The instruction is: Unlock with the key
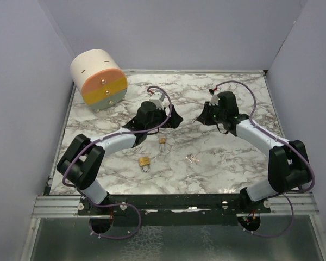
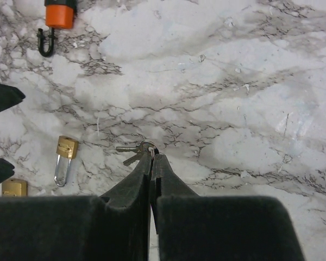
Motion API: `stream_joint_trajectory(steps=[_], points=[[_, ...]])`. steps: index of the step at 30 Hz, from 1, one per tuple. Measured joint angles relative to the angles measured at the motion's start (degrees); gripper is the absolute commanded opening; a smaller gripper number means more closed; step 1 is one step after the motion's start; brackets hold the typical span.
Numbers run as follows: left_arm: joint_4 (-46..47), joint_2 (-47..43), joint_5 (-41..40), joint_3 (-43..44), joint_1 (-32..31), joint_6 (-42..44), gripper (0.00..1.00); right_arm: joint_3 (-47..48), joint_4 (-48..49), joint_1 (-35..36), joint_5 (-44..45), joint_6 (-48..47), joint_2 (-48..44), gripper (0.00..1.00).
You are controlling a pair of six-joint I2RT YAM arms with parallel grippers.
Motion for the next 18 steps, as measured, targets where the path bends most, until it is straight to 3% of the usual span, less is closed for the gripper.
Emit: stream_joint_trajectory(steps=[6, 13, 18], points=[[5.6, 5.6, 4.9, 2.7, 0.1, -3.4, 0.72, 0.0, 2.0, 0.0, -3.1, -0.5, -1.4, 0.01], [11.8, 10.0, 9.1, 2.7, 0.3, -7.3, 0.69, 0.0, 2.7, 0.0, -6.0, -0.7, -2.1, 0.01], [15.8, 10.4, 10.2, 2.7, 0.3, -9.0, 0.58, 0.0, 3.0, 0.0, -7.6, -0.6, -2.1, 0.01]])
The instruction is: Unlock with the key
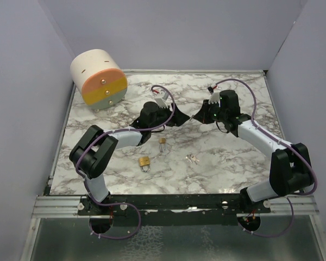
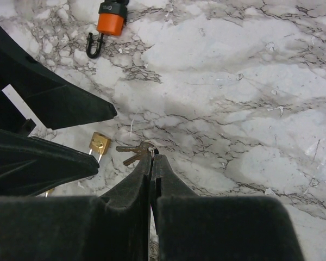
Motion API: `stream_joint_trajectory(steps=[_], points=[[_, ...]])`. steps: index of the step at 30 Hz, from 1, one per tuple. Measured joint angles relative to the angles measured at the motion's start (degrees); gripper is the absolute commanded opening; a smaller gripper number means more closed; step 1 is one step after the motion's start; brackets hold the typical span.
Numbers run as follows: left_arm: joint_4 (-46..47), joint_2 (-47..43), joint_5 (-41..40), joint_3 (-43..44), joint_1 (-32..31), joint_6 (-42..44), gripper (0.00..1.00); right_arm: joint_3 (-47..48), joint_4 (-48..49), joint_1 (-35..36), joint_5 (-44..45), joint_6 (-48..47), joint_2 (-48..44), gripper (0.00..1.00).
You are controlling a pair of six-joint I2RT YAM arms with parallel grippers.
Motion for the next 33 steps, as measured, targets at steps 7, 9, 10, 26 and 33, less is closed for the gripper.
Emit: stream_joint_trajectory(steps=[7, 9, 10, 26, 33], points=[[4.2, 1.6, 2.1, 0.0, 0.0, -2.1, 0.46, 0.0, 0.5, 0.0, -1.1, 0.0, 0.0, 0.01], [4.8, 2.4, 2.7, 0.0, 0.0, -2.6, 0.45, 0.0, 0.7, 0.0, -1.3, 0.0, 0.0, 0.01], [5.0, 2.9, 3.1, 0.0, 0.0, -2.9, 0.44, 0.0, 0.8, 0.0, -1.4, 0.1, 0.0, 0.01], [8.3, 3.7, 5.1, 0.6, 0.0, -5.4, 0.31, 0.8, 0.9, 0.0, -2.1, 0.1, 0.0, 0.01], [8.8, 4.7, 5.6, 1.5, 0.0, -6.0, 0.22, 0.8, 0.9, 0.0, -2.4, 0.0, 0.0, 0.01]])
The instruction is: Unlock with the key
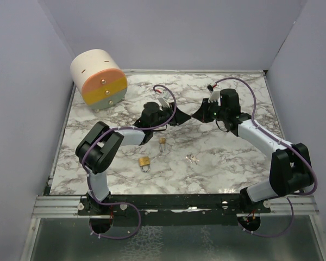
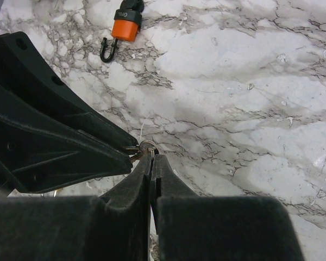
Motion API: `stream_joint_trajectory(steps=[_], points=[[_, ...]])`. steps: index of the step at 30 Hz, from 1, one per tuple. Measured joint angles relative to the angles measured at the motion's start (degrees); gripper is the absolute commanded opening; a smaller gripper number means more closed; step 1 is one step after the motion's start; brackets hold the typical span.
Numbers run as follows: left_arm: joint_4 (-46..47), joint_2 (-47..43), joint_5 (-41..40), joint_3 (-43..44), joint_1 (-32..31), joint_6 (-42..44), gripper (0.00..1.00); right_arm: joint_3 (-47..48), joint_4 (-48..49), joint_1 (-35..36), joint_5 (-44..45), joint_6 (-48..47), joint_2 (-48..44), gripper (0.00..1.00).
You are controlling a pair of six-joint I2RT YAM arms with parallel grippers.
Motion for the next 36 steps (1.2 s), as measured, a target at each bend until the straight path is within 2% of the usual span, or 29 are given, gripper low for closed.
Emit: stream_joint_trajectory(steps=[7, 27, 28, 30, 36], points=[[0.1, 0.1, 0.1, 0.0, 0.0, -0.4, 0.12, 0.0, 0.0, 0.0, -0.3, 0.0, 0.0, 0.01], [1.5, 0.1, 0.0, -0.3, 0.0, -0.5, 0.13, 0.0, 0.0, 0.0, -0.3, 0.0, 0.0, 0.01], [1.7, 0.1, -0.1, -0.4, 0.0, -0.5, 0.11, 0.0, 0.0, 0.0, -0.3, 0.0, 0.0, 0.01], [1.7, 0.1, -0.1, -0.7, 0.0, -0.5, 0.00, 0.0, 0.0, 0.0, -0.3, 0.0, 0.0, 0.01], [2.4, 0.0, -0.5, -1.5, 0.1, -0.9, 0.00, 0.0, 0.0, 0.0, -0.3, -0.1, 0.0, 0.01]])
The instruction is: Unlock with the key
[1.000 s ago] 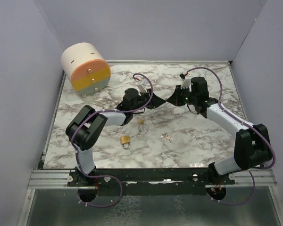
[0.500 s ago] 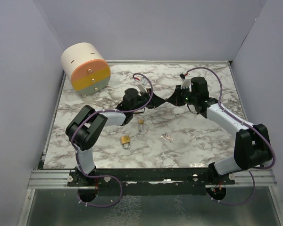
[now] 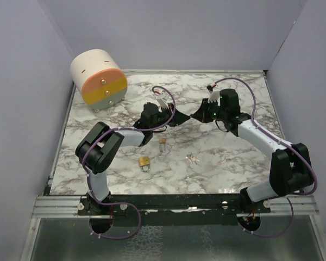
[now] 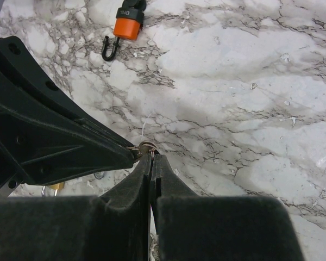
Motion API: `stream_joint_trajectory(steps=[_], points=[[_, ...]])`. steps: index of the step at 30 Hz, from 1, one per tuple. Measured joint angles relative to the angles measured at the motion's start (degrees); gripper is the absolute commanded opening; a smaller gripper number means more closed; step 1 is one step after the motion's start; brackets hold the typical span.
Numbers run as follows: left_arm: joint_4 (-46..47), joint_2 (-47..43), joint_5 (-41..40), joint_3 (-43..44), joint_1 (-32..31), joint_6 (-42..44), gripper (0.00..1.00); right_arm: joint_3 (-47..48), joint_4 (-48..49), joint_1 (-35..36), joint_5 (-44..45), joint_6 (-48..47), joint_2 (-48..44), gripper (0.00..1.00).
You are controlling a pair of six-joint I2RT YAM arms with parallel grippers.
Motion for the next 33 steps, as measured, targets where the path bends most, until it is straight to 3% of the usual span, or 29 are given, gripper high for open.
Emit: stream_joint_trajectory(steps=[5, 6, 9, 12, 19, 26, 33], points=[[0.5, -0.3, -0.7, -0.7, 0.2, -0.2, 0.00, 0.0, 0.0, 0.0, 0.0, 0.0, 0.0, 0.02], [0.6, -0.5, -0.8, -0.9, 0.2, -0.2, 0.00, 0.0, 0.0, 0.0, 0.0, 0.0, 0.0, 0.08], [0.6, -0.8, -1.0, -1.1, 0.3, -0.4, 0.00, 0.0, 0.0, 0.1, 0.0, 0.2, 0.0, 0.45], [0.6, -0.9, -1.4, -1.3, 0.5, -0.5, 0.00, 0.0, 0.0, 0.1, 0.4, 0.2, -0.4, 0.57], [0.6, -0.9, -1.5, -1.3, 1.1, -0.5, 0.00, 0.0, 0.5, 0.0, 2.6, 0.6, -4.8, 0.58], [0.6, -0.9, -1.3, -1.3, 1.1, -0.5, 0.00, 0.0, 1.7, -0.3, 1.7, 2.0, -3.5, 0.56], [1.1, -0.9, 0.2, -1.3, 1.1, -0.7, 0.00, 0.0, 2.1, -0.3, -0.7, 2.9, -0.6, 0.43]])
